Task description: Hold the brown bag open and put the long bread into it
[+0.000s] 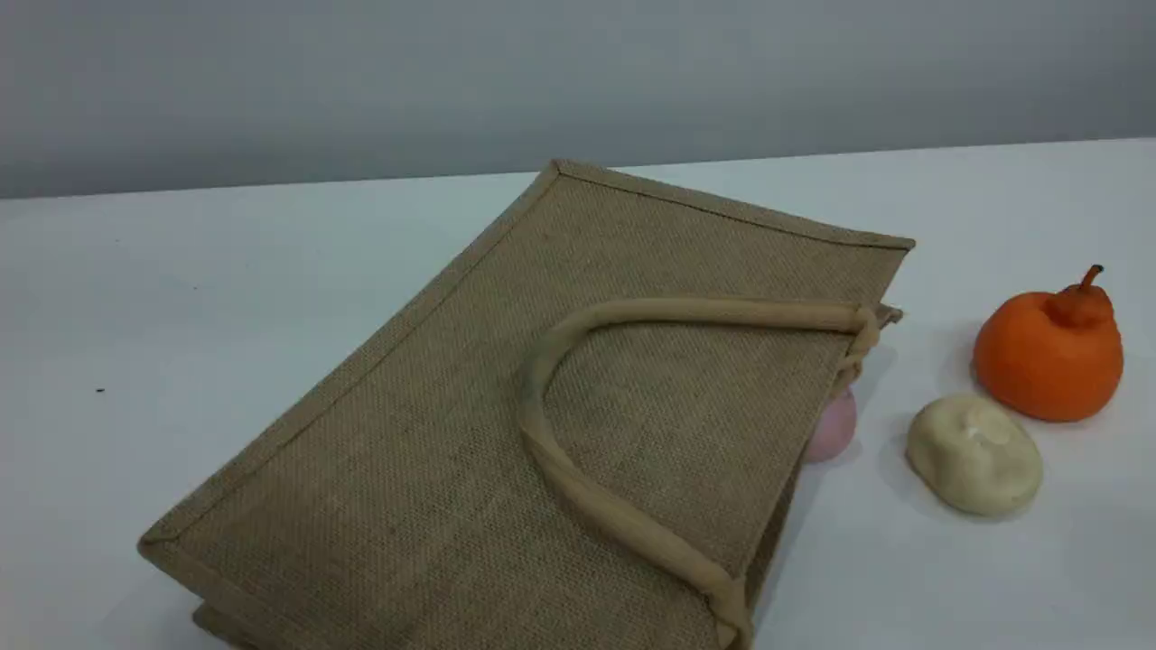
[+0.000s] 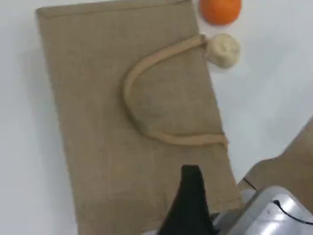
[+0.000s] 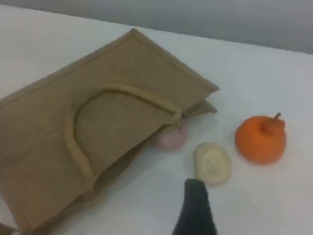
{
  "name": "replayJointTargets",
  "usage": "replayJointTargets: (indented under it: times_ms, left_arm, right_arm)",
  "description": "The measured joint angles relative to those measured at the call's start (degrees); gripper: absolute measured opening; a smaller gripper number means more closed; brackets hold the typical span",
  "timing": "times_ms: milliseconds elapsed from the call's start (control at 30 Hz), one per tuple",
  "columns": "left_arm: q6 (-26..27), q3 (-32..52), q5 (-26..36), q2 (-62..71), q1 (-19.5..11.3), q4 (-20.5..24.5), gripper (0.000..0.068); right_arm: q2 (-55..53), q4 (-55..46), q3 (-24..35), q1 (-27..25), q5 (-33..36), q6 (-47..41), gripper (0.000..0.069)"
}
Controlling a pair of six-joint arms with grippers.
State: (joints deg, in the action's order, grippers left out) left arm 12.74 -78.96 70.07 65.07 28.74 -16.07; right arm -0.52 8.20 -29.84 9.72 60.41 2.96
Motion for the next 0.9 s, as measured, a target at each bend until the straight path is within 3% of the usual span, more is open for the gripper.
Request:
replayJointTargets:
  times_ms: [467,800,900]
  left_arm:
    - [-5.99,25.20,-1.15,-31.08,0.00,1.67,0.0503]
    - [-11.03,44.93,-3.88,-51.91,0.00,11.90,0.0503]
    - [-11.22,47.69,-6.18,-56.24,-0.06,12.30,0.0503]
  right_arm:
    - [0.52,-0.70,0.82,0.00,0.77,0.27,0.0479]
    - [0.52,-0.70,0.82,0.00,0.82,0.27,0.0479]
    - [0.52,-0.70,0.82,0.00,0.82,0.27,0.0479]
